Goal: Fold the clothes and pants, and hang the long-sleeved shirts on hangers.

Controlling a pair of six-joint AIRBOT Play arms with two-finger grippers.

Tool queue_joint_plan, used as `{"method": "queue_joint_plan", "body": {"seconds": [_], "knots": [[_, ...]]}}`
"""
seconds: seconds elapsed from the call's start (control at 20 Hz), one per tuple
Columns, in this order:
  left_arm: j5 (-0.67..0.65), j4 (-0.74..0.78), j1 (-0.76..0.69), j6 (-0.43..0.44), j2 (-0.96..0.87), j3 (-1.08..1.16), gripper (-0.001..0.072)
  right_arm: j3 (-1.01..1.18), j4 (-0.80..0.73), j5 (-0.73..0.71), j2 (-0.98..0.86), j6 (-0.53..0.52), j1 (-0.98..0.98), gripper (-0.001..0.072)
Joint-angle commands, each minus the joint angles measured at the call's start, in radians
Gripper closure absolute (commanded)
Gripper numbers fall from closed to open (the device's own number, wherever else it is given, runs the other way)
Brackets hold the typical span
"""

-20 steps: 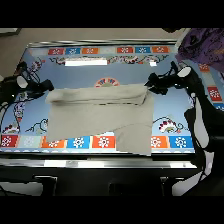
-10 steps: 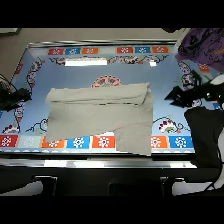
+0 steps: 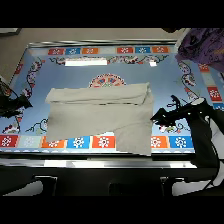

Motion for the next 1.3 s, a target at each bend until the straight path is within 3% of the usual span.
{"method": "queue_joint_plan", "body": {"seconds": [0.0, 0.1, 0.15, 0.2, 0.25, 0.4, 0.6, 0.75, 1.25], "knots": [[-0.012, 0.000, 0.001, -0.026, 0.001, -0.003, 0.0032, -0.017, -0.002, -0.035, -0.035, -0.018, 0.070, 0.0230], [-0.033, 0.000, 0.003, -0.080, 0.001, -0.003, 0.0031, -0.018, -0.002, -0.040, -0.037, -0.016, 0.094, 0.0274], [-0.037, 0.000, 0.003, -0.077, 0.002, -0.003, 0.0031, -0.018, -0.003, -0.043, -0.037, -0.013, 0.095, 0.0439], [-0.044, 0.001, 0.004, -0.052, 0.005, -0.006, 0.0031, -0.018, -0.003, -0.047, -0.035, -0.013, 0.093, 0.0528], [-0.048, 0.000, 0.013, -0.022, 0.012, -0.021, 0.0031, -0.017, -0.010, -0.048, -0.031, -0.014, 0.093, 0.0666], [-0.011, -0.076, 0.107, 0.060, 0.090, -0.177, 0.0032, -0.017, -0.018, -0.047, -0.002, -0.014, 0.093, 0.0675], [0.052, -0.427, 0.357, 0.328, 0.196, -0.485, 0.0032, -0.017, -0.017, -0.033, 0.055, -0.011, 0.093, 0.0675], [0.048, -0.557, 0.471, 0.457, 0.186, -0.596, 0.0032, -0.017, -0.014, 0.004, 0.086, -0.011, 0.093, 0.0674], [0.022, -0.599, 0.473, 0.484, 0.106, -0.697, 0.0032, -0.017, 0.024, 0.026, 0.099, -0.011, 0.093, 0.0674]]}}
